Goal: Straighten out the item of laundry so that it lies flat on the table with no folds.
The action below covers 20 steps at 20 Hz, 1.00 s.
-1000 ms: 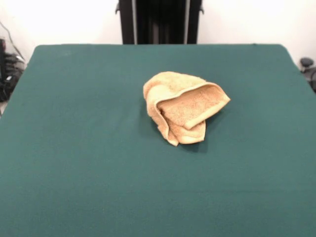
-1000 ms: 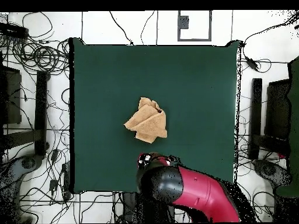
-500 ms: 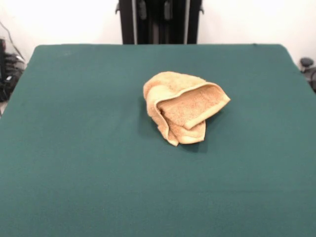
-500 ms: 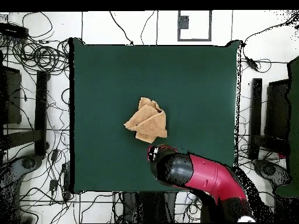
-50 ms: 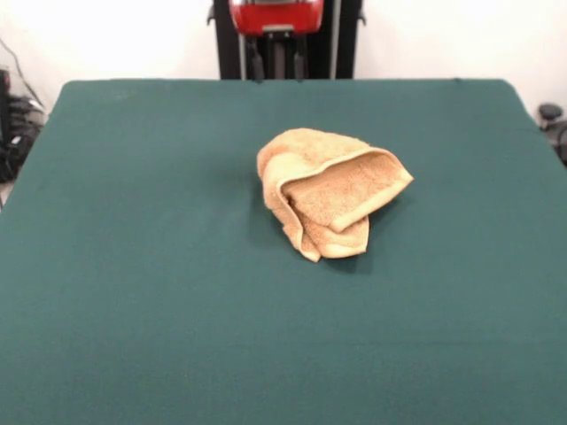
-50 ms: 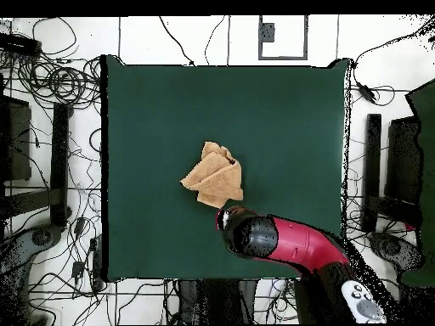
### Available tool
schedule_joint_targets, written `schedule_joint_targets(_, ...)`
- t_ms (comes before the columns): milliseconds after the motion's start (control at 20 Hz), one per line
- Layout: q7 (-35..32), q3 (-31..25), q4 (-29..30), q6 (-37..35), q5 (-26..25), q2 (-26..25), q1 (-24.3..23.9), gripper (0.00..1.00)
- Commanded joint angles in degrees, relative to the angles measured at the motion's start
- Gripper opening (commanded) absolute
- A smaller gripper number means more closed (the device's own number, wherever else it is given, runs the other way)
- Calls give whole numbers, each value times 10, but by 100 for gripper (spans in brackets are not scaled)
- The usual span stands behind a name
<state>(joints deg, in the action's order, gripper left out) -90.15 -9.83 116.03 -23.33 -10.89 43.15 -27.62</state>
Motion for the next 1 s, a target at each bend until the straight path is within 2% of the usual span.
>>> schedule_joint_targets(50,8,-94,-46,66,-43,-88,5,100)
schedule_joint_targets(300,-20,-89,-72,92,-52,-129,16,100)
schedule_joint_targets(500,-60,-64,-87,136,-56,-141,47,100)
schedule_joint_targets(700,-95,-42,-64,165,-46,-121,69,100)
schedule_joint_targets(1000,-149,13,-6,272,-31,-85,107,100)
